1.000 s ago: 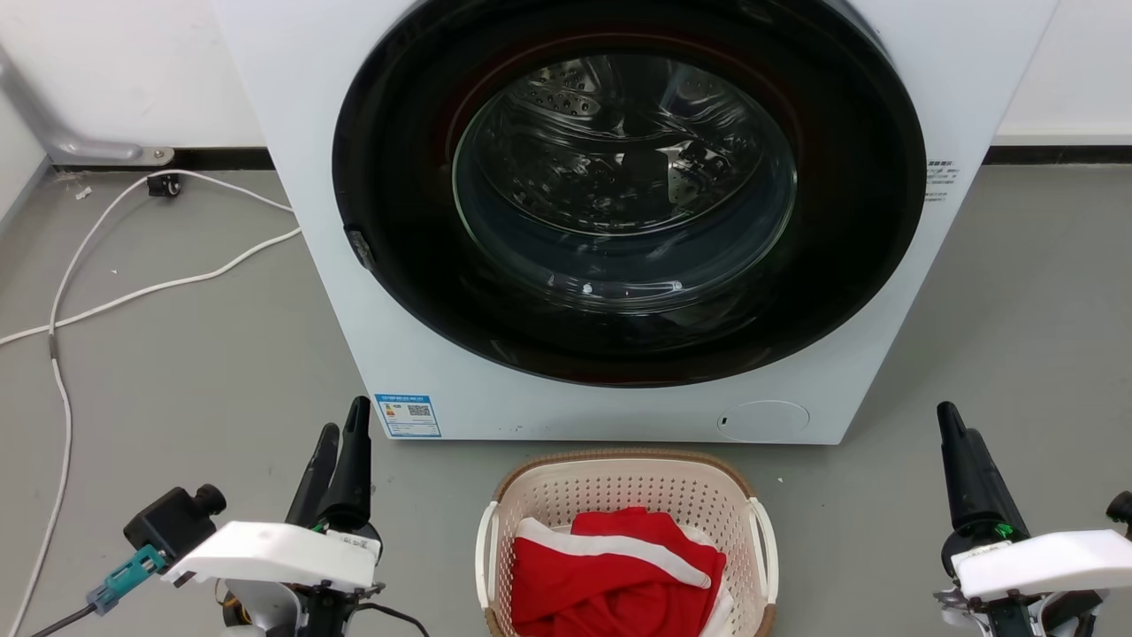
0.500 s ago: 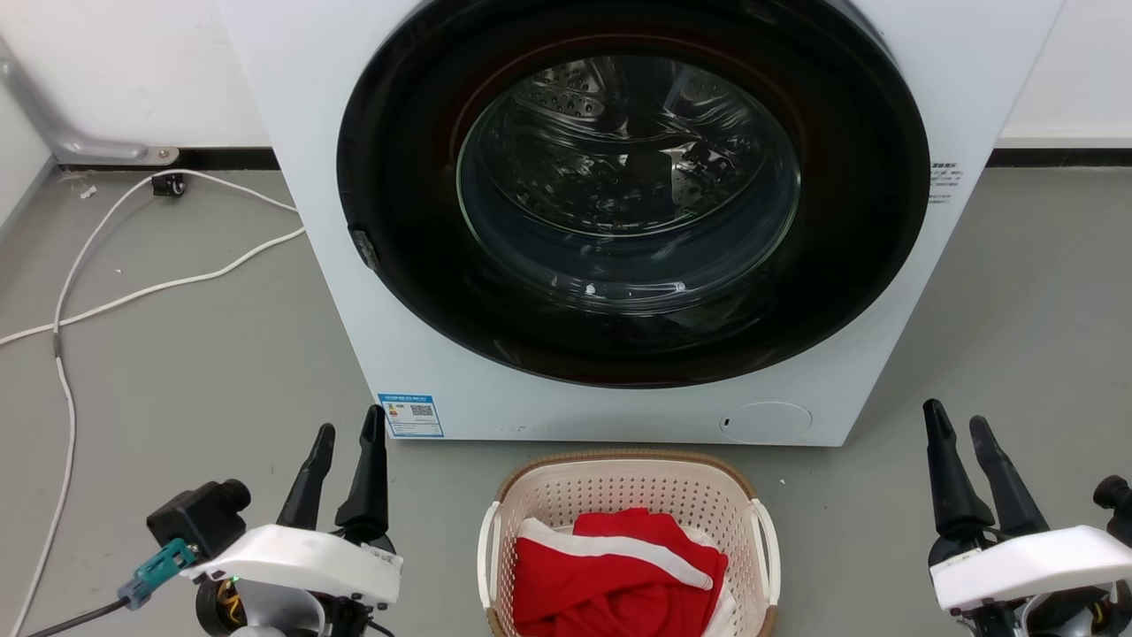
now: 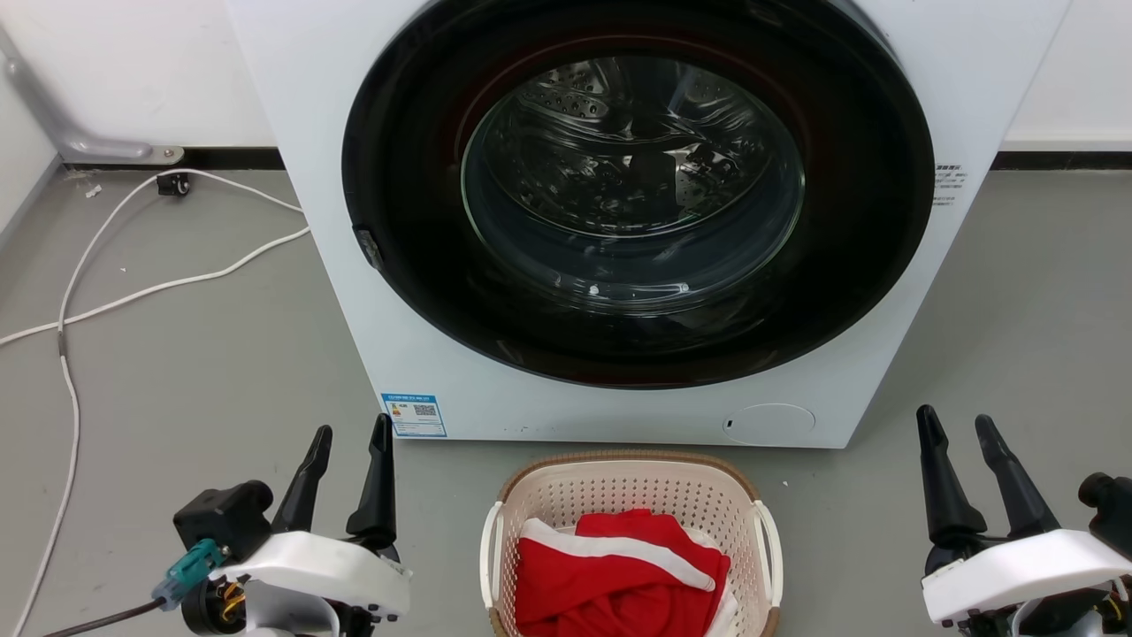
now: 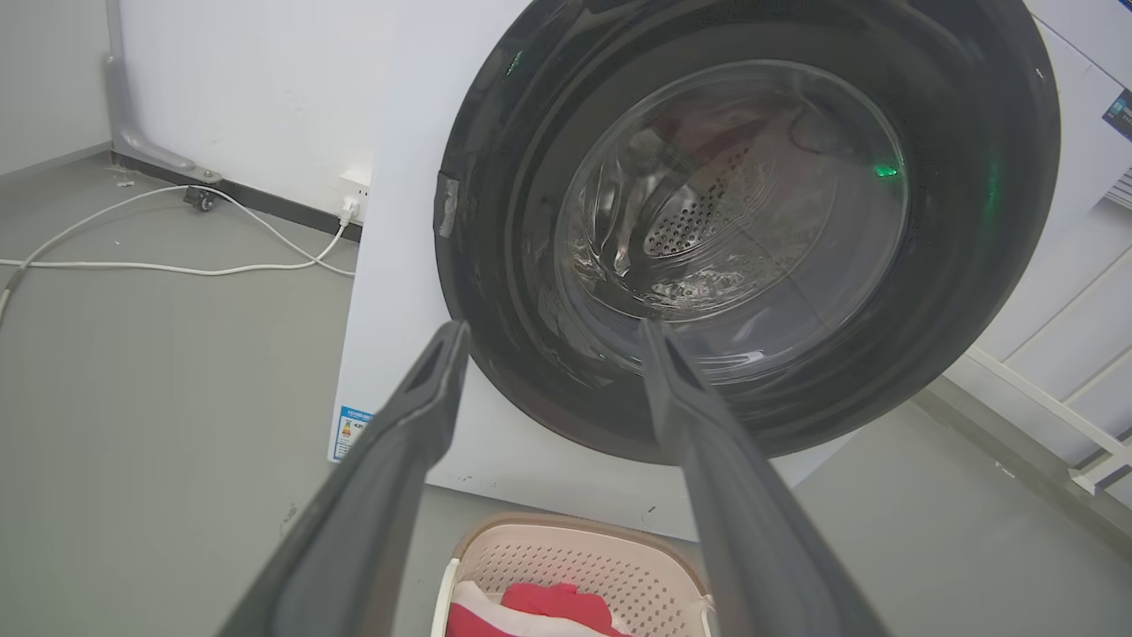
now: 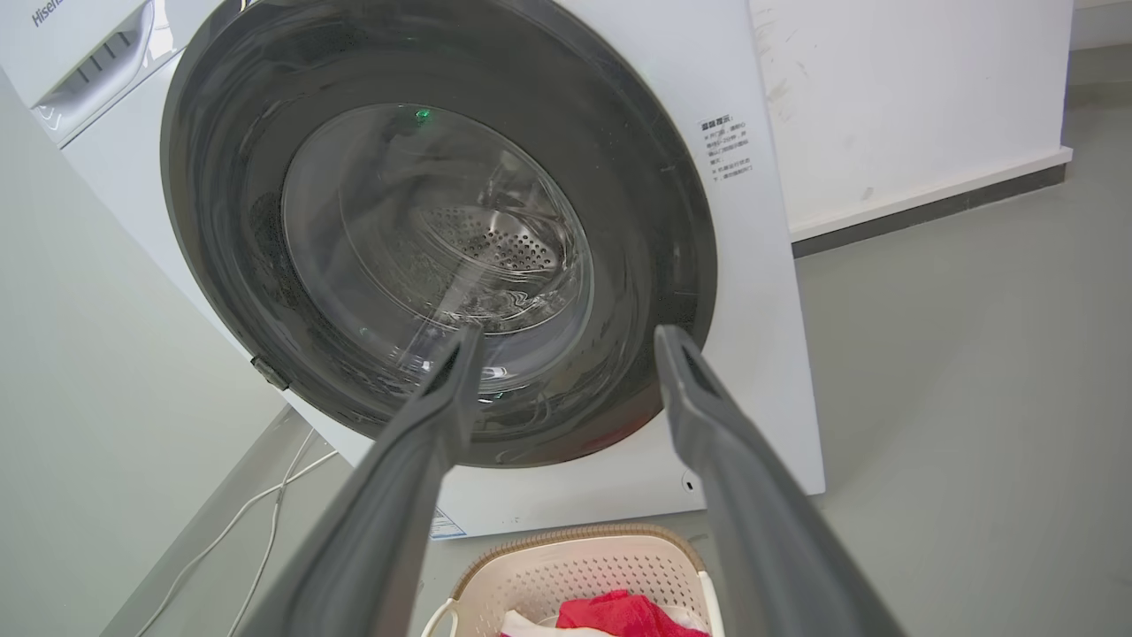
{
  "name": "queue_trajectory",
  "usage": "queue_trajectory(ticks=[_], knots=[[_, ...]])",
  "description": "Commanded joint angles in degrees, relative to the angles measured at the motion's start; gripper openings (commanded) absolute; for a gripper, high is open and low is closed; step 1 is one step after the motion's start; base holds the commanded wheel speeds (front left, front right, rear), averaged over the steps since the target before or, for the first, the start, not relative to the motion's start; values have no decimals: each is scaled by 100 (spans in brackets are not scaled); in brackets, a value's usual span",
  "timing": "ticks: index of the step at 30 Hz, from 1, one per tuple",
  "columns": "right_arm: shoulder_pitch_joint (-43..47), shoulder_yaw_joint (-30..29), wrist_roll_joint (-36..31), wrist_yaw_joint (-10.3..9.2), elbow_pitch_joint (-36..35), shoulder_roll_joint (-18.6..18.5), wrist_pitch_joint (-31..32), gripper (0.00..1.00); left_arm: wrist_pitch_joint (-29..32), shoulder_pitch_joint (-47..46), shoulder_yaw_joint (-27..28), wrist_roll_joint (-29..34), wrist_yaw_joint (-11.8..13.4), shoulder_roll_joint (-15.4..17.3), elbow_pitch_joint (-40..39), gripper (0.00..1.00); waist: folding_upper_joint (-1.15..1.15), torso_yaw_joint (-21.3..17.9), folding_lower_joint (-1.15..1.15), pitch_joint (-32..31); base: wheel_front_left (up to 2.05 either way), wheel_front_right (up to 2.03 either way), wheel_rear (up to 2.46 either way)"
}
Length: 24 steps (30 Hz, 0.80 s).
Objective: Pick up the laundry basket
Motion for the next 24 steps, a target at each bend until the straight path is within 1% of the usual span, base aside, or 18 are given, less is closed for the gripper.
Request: queue_trajectory(ticks=[1,13,24], knots=[[22,11,-152,0,-102,-3,24,100,-58,-14,-36,159,22,33,-19,100,0,2,0,0,0,0,0],[134,21,-914,0,-269,-3,78,100,-231,10,-137,797,168,97,108,100,0,6,0,-8,0,0,0],[216,-18,-1467,0,-377,-3,81,100,-372,16,-292,1379,227,150,124,100,0,18,0,-19,0,0,0]])
